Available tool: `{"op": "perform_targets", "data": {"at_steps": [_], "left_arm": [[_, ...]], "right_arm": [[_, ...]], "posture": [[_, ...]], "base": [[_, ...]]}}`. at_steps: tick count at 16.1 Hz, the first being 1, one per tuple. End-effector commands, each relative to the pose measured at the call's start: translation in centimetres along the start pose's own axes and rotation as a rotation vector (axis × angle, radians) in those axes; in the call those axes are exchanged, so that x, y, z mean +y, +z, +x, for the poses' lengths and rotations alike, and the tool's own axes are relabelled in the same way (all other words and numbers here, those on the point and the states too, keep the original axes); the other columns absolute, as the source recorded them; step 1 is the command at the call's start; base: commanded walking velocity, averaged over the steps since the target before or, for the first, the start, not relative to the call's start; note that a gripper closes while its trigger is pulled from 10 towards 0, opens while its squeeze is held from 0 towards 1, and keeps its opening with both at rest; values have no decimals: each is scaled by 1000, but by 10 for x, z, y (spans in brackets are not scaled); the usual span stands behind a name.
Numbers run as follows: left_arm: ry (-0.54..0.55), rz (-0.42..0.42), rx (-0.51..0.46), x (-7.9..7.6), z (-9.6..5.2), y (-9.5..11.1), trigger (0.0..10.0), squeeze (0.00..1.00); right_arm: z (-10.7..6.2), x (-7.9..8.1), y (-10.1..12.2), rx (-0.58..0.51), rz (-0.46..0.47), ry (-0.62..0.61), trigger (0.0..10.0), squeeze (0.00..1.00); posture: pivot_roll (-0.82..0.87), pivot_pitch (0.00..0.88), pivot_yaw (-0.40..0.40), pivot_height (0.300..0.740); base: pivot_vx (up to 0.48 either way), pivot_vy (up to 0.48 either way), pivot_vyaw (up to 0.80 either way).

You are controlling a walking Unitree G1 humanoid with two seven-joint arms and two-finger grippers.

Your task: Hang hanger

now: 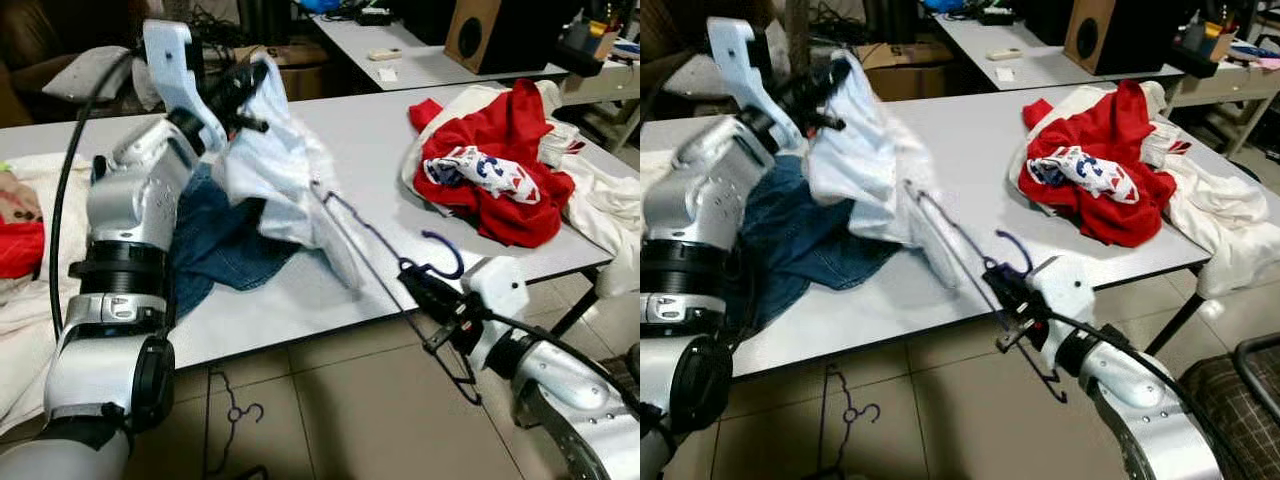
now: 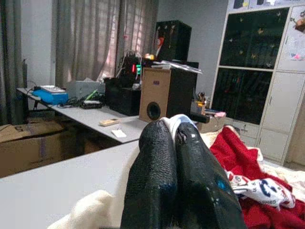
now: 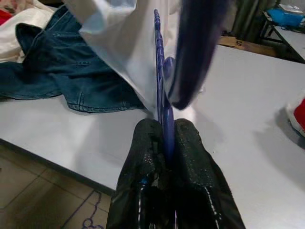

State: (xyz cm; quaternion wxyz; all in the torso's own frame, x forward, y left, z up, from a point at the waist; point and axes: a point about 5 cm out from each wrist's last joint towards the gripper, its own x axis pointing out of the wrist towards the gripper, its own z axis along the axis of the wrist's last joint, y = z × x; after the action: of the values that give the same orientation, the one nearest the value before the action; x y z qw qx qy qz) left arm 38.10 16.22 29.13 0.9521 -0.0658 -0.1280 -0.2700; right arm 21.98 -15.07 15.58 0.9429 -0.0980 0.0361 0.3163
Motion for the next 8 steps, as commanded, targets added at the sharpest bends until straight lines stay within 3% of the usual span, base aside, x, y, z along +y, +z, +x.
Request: {"op": "perform_targets", "data": {"at_steps": [1,3,8], "left_arm": [[-11,25,-33,-3,4,15,0,0],[64,34,24,4,2,9,0,0],[34,9,54,-4,-2,2,0,0]], "right_arm": [[-1,1,2,-10,-9,10,10000,0],[-3,2,7,-52,2,24,10000,0],[-4,12,-1,-1,0,111,10000,0]], "posture": [[-94,0,8,740],[-91,0,18,740],[-90,0,15,740]], "base": [[0,0,0],[0,0,0],[0,0,0]]}}
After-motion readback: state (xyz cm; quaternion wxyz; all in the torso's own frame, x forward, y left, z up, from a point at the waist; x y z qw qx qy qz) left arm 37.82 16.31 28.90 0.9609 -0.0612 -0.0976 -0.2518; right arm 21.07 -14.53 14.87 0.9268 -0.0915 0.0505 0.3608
